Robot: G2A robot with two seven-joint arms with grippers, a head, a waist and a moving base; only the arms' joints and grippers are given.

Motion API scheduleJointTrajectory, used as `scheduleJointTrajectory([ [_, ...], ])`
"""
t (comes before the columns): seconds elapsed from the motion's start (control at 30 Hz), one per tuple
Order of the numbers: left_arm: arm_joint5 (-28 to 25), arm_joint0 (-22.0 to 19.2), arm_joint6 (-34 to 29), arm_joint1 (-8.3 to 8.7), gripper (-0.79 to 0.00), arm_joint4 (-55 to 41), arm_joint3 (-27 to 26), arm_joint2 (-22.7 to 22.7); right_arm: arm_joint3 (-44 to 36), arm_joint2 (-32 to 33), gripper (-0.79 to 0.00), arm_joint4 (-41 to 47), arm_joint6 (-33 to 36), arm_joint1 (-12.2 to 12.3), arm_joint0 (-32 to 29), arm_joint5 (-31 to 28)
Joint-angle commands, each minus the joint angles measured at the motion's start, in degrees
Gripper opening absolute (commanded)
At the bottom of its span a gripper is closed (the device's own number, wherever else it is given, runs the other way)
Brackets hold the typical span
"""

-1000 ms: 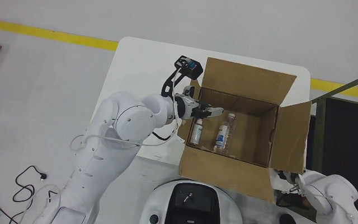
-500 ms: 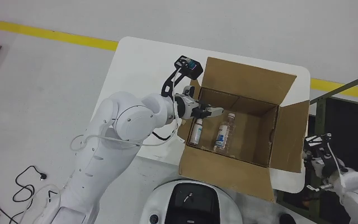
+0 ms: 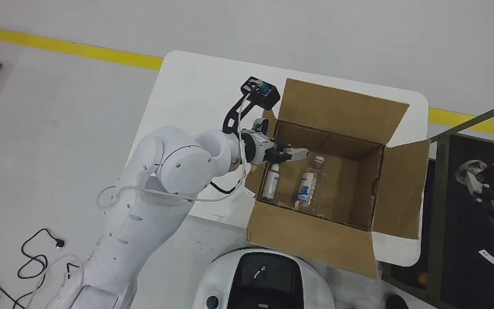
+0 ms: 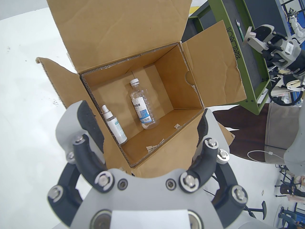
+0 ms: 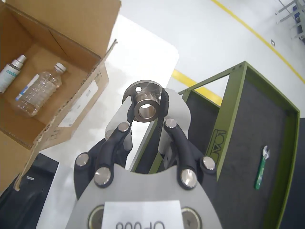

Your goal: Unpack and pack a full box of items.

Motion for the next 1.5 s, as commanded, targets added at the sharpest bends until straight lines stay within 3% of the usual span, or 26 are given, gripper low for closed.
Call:
scheduleJointTrajectory([
  [0.0, 0.00, 0.00, 0.00, 0.00, 0.000, 0.00, 0.00, 0.00, 0.00, -0.85, -0.785, 0.77, -0.27, 0.35, 1.05, -1.39],
  [0.57, 0.00, 0.00, 0.00, 0.00, 0.000, 0.00, 0.00, 0.00, 0.00, -14.40, -0.785, 0.22, -0.17, 2.96, 10.71, -1.88],
  [0.77, -0.91, 1.53, 2.28, 0.24, 0.000, 0.74, -0.85, -0.63, 0.00, -14.72, -0.785, 0.11, -0.05, 3.03, 10.92, -1.68],
  [1.1, 0.54, 4.63, 4.25, 1.44, 0.000, 5.46, -6.23, -5.62, 0.30, -16.57, -0.785, -0.80, -1.45, 3.10, 9.80, -1.44],
  [1.23, 0.21, 5.68, 4.45, 1.93, 0.000, 7.49, -7.89, -7.49, 0.00, -21.53, -0.785, -1.75, -1.59, 3.33, 10.60, -1.00],
  [1.47, 0.21, 5.68, 4.45, 1.93, 0.000, 7.49, -7.89, -7.49, 0.00, -35.61, -0.785, -7.91, 1.64, 3.52, 14.49, 3.51],
])
